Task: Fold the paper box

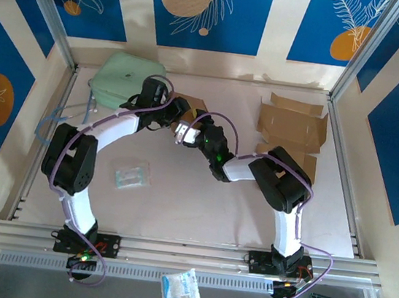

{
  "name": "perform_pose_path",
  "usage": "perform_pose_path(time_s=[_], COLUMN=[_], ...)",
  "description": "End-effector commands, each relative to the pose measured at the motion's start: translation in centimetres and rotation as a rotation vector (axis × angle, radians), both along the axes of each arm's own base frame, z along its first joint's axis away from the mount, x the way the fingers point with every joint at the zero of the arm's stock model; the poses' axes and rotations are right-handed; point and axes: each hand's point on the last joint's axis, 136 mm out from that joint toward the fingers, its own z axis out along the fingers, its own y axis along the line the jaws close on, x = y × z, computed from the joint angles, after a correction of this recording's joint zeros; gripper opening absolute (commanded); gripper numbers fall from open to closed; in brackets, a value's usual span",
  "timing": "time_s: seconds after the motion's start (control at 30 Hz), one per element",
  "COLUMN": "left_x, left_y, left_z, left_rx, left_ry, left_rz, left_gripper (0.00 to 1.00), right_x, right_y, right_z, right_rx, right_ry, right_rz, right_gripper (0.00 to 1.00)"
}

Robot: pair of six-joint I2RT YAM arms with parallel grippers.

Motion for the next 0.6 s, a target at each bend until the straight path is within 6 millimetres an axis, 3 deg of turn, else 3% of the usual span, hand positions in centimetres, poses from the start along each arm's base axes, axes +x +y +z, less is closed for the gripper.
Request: perform_pose_path(time_s=[0.0, 0.13, 0.2, 0.4, 0.5, 0.57], left_x=[-1.1, -0.9, -1.1, -2.3, -3.7, -4.9], left_y=[-0.5, -0.4, 0.1, 4.3, 6.8, 8.3], left_z=[3.4, 5.6, 6.3, 9.7, 12.0, 13.4], left_rx=[-0.030, -0.011, 0.036, 0.214, 0.354, 0.470], left_ry=[-0.060, -0.135, -0.161, -0.293, -0.391, -0.481], left_rz=[-0.032, -0.051, -0.065, 0.007, 0.015, -0.010], left_gripper=[0.66, 0.80, 0.84, 0.90, 0.92, 0.93], right_x=[-1.2, -1.8, -2.0, -3.4, -5.2, -8.1], right_y=[-0.5, -1.3, -1.8, -3.7, -4.6, -5.2], right_z=[0.5, -0.2, -0.2, -0.1, 0.3, 0.4], right_rx=[0.020, 0.009, 0.009, -0.005, -0.061, -0.131], right_ry=[0.050, 0.111, 0.141, 0.286, 0.434, 0.596], right_rz=[0.017, 0.006, -0.008, -0.028, -0.007, 0.065], right_gripper=[0.65, 0.48, 0.46, 0.45, 0.45, 0.44])
